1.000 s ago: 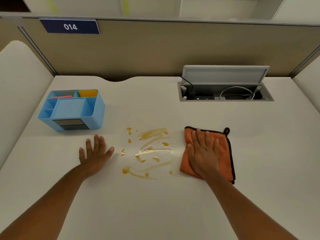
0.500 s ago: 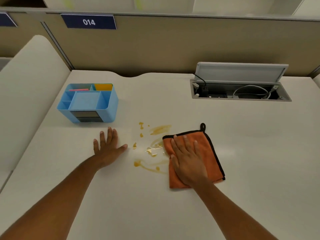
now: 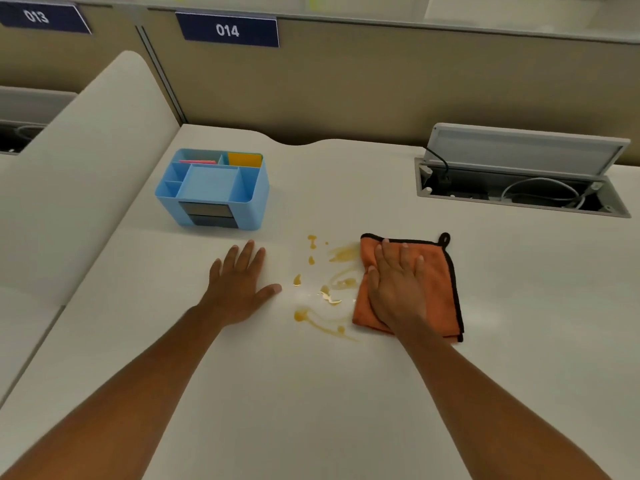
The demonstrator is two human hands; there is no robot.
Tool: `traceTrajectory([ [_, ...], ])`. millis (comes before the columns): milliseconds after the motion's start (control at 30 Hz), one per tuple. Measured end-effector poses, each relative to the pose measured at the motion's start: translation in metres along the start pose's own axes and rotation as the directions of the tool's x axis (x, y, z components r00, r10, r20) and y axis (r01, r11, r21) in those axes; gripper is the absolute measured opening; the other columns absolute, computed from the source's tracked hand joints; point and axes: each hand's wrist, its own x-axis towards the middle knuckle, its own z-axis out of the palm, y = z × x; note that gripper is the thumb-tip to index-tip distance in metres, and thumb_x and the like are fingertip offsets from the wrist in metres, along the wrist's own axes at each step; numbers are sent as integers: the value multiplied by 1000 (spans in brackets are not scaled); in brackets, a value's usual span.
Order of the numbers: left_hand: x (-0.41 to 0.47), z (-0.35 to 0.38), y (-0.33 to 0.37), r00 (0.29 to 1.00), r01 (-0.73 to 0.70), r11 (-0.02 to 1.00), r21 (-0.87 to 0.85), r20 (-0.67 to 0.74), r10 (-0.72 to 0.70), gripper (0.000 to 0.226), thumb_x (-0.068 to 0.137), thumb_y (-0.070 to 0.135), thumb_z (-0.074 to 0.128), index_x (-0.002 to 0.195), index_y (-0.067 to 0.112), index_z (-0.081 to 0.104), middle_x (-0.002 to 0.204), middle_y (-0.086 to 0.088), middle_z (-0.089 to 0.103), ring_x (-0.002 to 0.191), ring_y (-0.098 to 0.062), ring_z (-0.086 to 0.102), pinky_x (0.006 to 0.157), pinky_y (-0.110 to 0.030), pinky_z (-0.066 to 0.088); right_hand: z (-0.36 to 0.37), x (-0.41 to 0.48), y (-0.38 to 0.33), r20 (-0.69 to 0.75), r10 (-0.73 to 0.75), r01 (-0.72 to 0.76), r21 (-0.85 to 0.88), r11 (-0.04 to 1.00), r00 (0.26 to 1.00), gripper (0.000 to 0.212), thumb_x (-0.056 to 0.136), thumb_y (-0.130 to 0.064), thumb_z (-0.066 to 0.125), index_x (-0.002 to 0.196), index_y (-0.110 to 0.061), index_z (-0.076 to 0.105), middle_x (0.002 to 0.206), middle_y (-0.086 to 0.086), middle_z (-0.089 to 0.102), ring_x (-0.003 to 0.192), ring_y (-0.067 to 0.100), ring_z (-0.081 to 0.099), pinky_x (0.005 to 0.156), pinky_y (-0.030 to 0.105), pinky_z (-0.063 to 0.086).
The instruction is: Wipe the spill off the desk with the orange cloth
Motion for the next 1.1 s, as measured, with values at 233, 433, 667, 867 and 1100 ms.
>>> traceTrajectory([
  [233, 5, -22, -8, 992, -15, 998, -66, 124, 23, 99, 90, 72, 54, 165, 28, 8, 174, 2, -5, 161, -26, -1, 125, -60, 17, 20, -61, -42, 20, -184, 185, -10, 983, 983, 62, 103, -44, 17, 161, -23, 25, 169, -6, 19, 158, 20, 8, 127, 50, 4],
  [433, 6, -36, -11, 976, -2, 995, -102, 218, 25, 108, 83, 62, 73, 164, 30, 9, 174, 8, -8, 160, -22, -5, 122, -67, 17, 10, -57, -4, -34, 44, -44, 6, 999, 998, 66, 101, -48, 10, 160, -24, 30, 168, -6, 25, 158, 21, 12, 127, 55, 3],
  [667, 6, -34, -11, 978, -1, 994, -105, 207, 23, 108, 83, 60, 74, 164, 30, 9, 174, 8, -8, 160, -22, -6, 121, -68, 16, 7, 25, -23, 13, 2, -1, -27, 1000, 1000, 68, 100, -48, 7, 162, -23, 19, 171, 0, 16, 158, 33, 6, 126, 58, 3],
  [867, 7, -32, -12, 978, 4, 994, -109, 208, 19, 110, 82, 62, 74, 164, 31, 9, 174, 8, -7, 161, -21, -5, 122, -68, 16, 15, 9, -58, 34, -223, 224, -30, 974, 974, 63, 103, -45, 16, 161, -24, 25, 170, -4, 21, 158, 27, 10, 127, 53, 6],
  [1100, 6, -37, -10, 978, -3, 995, -98, 209, 24, 110, 80, 63, 75, 164, 30, 10, 174, 8, -5, 161, -22, -3, 121, -67, 19, 13, -31, -13, 21, -202, 202, -34, 979, 979, 65, 101, -49, 13, 159, -26, 30, 168, -9, 22, 158, 17, 12, 128, 47, 5],
])
